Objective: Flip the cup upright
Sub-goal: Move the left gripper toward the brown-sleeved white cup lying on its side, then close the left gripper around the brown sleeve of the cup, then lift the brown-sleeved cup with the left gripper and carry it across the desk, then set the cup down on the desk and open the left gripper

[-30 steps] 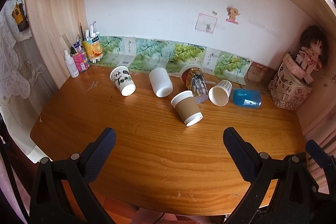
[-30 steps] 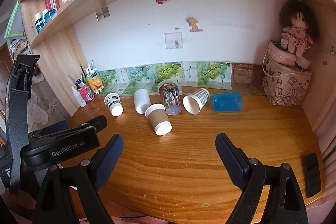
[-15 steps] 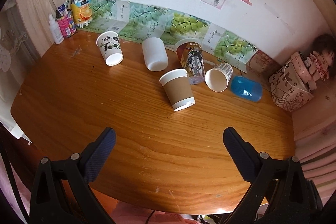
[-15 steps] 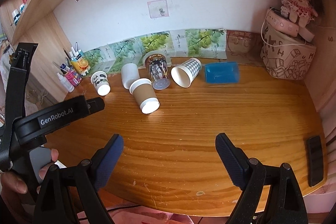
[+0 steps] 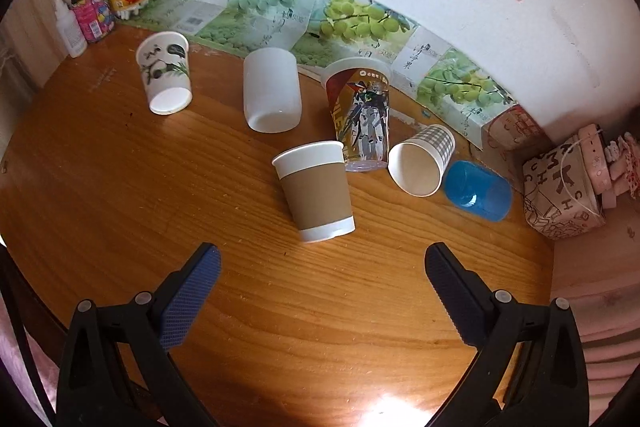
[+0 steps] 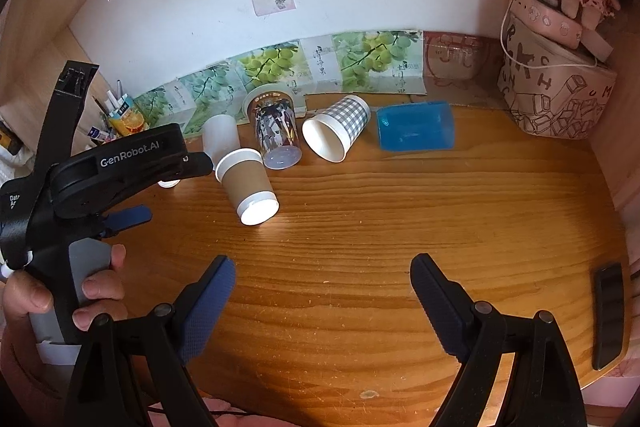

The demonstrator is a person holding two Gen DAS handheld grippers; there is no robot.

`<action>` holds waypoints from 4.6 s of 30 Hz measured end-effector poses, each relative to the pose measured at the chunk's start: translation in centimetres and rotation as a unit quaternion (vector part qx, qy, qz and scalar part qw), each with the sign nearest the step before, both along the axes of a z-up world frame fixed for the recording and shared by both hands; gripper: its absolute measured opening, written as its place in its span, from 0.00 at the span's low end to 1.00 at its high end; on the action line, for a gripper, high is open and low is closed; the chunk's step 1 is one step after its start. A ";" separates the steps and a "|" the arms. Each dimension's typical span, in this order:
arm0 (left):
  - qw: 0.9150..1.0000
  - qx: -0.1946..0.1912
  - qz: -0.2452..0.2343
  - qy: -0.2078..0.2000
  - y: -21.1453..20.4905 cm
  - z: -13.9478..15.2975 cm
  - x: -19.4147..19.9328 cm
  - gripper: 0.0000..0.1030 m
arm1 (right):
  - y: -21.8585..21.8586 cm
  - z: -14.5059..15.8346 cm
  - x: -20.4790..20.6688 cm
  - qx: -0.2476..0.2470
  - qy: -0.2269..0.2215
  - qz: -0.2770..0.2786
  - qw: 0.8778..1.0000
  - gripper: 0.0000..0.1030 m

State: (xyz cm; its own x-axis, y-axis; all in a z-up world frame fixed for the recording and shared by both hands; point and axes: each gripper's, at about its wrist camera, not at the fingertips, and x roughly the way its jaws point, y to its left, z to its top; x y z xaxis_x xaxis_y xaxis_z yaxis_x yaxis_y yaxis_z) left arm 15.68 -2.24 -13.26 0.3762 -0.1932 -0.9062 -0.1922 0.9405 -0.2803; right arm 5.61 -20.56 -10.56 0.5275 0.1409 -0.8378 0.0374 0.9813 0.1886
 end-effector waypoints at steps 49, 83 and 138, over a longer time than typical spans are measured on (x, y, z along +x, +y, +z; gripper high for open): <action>0.992 0.004 0.015 0.124 -1.2 -10.4 6.3 0.60 | -2.9 -5.3 6.8 0.045 0.075 -0.035 0.996 0.87; 0.985 0.003 -0.104 0.136 -3.1 -8.8 -5.9 0.60 | -3.8 -2.6 -1.3 0.050 0.023 -0.092 0.994 0.87; 0.971 0.027 -0.164 0.172 -0.4 -8.0 -10.5 0.74 | -3.1 -4.4 -2.8 0.047 0.057 -0.079 0.994 0.87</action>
